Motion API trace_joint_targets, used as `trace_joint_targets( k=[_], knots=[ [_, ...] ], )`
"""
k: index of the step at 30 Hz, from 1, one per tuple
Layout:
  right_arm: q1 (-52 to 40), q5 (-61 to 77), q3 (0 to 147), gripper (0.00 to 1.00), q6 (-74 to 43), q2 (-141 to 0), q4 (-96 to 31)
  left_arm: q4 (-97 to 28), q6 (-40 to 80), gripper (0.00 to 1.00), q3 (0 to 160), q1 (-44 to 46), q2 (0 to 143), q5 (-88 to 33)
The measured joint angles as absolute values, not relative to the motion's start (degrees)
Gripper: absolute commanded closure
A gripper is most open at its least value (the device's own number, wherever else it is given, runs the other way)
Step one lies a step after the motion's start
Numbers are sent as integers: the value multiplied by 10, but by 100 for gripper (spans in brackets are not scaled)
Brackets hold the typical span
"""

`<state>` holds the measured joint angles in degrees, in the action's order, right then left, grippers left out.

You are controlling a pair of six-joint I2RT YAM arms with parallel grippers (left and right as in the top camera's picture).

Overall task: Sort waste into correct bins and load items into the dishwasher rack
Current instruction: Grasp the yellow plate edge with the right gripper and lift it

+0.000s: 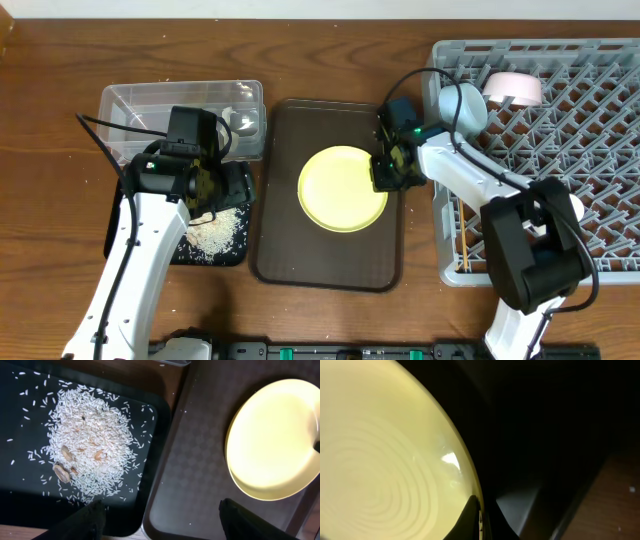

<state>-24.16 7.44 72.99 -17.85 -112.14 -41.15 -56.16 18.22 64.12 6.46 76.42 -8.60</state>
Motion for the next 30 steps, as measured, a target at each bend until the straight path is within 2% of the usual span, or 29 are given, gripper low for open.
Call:
trace_joint_targets(
  k=[4,8,14,17,25,30],
  knots=[
    [-236,70,730,99,-174,-1083,-432,-562,182,24,641,65,764,-86],
    [-227,32,731,99,-164,-986,-442,-562,182,24,641,65,764,-86],
    [-199,-102,748,99,-131,-811,-450,-562,182,24,641,65,764,-86],
    [-182,-178,749,99,-114,-766,-451,-562,182,24,641,65,764,-86],
    [-112,-443,749,99,-47,-732,-448,-562,182,24,641,65,764,-86],
    [-66,-519,749,98,-27,-745,-459,-562,182,24,641,65,764,-86]
  ],
)
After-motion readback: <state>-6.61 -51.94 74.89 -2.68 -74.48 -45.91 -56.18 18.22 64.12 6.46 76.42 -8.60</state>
